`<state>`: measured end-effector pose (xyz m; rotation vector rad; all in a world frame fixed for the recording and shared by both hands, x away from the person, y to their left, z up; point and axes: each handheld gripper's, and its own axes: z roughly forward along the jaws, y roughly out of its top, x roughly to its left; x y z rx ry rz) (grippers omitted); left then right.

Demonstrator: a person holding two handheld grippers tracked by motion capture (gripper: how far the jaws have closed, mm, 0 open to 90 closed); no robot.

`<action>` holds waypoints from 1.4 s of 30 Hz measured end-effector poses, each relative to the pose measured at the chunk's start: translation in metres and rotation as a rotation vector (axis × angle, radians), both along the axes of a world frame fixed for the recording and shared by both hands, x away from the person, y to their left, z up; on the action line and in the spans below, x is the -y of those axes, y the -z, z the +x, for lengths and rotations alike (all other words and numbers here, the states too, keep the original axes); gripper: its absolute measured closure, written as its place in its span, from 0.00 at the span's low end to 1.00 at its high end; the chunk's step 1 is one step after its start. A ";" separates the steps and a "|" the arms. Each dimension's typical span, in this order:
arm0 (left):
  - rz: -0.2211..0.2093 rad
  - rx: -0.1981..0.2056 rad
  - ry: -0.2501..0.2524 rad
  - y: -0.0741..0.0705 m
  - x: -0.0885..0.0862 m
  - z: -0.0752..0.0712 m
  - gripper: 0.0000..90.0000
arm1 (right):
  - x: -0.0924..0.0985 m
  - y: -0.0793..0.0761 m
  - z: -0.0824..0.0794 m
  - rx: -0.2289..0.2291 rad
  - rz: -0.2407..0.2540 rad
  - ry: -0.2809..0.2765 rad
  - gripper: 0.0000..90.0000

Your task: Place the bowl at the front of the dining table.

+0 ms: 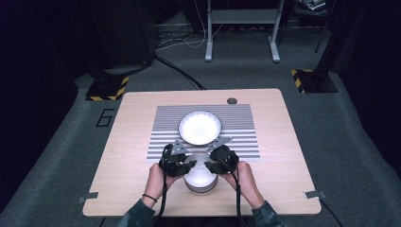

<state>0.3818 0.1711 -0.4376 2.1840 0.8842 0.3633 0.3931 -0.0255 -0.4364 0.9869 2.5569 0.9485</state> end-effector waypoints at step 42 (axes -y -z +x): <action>0.019 0.165 0.011 -0.009 0.001 -0.016 0.91 | -0.004 -0.007 -0.017 0.184 -0.003 0.023 0.87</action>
